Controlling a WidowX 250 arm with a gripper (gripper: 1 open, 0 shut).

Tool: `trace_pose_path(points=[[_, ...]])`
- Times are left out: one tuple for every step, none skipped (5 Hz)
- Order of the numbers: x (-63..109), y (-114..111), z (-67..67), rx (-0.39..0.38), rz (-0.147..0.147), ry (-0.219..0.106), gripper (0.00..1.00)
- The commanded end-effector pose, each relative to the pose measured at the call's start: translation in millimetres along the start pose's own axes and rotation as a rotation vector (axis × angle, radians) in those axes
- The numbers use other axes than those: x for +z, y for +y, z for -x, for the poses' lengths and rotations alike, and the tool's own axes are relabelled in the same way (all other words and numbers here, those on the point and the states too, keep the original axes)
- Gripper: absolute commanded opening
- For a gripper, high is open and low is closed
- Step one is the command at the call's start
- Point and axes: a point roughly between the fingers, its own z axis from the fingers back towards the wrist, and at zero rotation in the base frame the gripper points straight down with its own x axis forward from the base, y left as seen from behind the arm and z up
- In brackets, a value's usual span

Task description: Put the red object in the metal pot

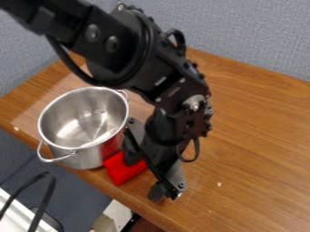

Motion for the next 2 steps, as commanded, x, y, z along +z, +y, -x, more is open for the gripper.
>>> trace_pose_path(points=[[4.0,10.4,-4.9,0.010,-0.022,-0.018,1.00],[4.4,14.0,-4.1,0.010,-0.025,-0.013,1.00]])
